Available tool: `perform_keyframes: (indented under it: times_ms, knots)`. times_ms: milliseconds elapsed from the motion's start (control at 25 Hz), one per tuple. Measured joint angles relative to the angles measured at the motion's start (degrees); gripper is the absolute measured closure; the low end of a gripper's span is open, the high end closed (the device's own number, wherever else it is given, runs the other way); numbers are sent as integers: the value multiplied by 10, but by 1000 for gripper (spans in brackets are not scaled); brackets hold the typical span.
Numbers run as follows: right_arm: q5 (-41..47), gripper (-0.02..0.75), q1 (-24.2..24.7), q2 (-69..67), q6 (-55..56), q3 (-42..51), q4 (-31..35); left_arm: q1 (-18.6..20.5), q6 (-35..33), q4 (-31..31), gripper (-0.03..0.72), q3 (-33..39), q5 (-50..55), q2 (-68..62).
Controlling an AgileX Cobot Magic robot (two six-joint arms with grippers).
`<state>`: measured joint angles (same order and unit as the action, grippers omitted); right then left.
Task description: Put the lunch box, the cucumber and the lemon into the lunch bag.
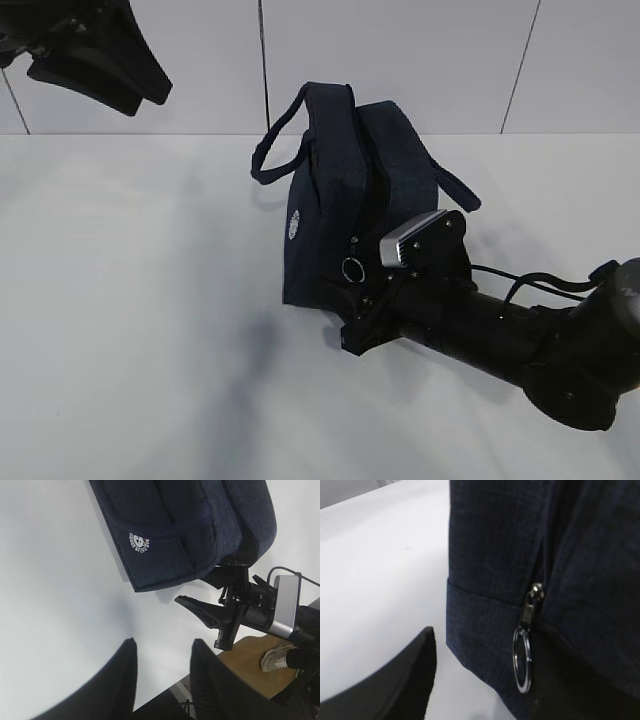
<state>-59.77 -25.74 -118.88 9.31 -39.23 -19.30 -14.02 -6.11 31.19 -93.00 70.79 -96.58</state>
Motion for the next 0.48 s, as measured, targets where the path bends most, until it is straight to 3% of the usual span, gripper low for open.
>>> perform_keyframes:
  times_ms: [280,480]
  knots:
    - [4,410,0,-2,0,0,5,0,0,0,434,0,0,0]
    - [8,429,0,-5,0,0,6,0,0,0,434,0,0,0]
